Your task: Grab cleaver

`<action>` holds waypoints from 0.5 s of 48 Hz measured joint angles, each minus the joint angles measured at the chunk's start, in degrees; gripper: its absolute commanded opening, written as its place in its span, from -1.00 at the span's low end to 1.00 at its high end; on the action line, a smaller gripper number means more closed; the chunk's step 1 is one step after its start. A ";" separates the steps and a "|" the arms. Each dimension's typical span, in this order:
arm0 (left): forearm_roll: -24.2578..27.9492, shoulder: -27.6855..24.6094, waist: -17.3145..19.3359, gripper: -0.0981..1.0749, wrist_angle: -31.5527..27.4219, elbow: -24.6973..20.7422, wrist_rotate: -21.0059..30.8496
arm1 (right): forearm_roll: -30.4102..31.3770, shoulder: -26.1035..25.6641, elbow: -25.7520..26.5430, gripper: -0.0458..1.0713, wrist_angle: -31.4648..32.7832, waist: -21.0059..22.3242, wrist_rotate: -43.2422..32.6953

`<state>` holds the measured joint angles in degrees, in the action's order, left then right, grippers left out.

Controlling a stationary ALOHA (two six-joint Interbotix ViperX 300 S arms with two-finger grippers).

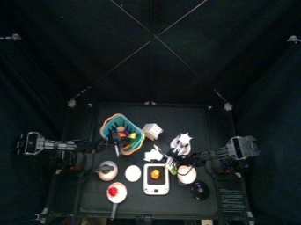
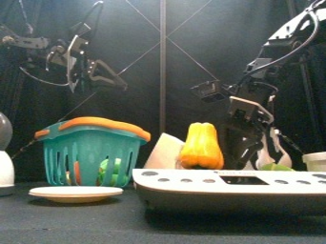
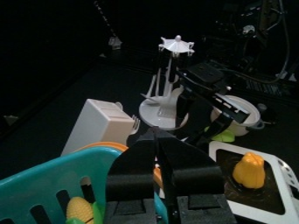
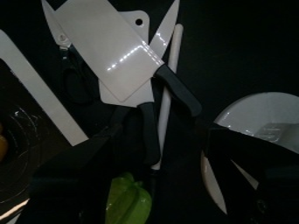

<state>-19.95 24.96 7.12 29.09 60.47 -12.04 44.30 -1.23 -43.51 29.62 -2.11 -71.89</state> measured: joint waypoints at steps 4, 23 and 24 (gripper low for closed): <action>0.00 0.00 0.00 -0.24 0.00 0.09 0.00 | 0.35 0.09 0.44 0.81 0.09 1.41 0.00; 0.00 -0.09 0.00 -0.24 -0.35 0.09 0.00 | 1.67 4.75 2.64 0.42 -2.29 3.34 0.00; 0.00 0.00 0.00 -0.24 -0.35 0.18 0.00 | 1.58 4.75 2.55 0.42 -3.08 3.34 0.09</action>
<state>-19.95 24.96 7.12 28.74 60.64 -12.04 45.88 3.52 -40.96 26.54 1.23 -71.81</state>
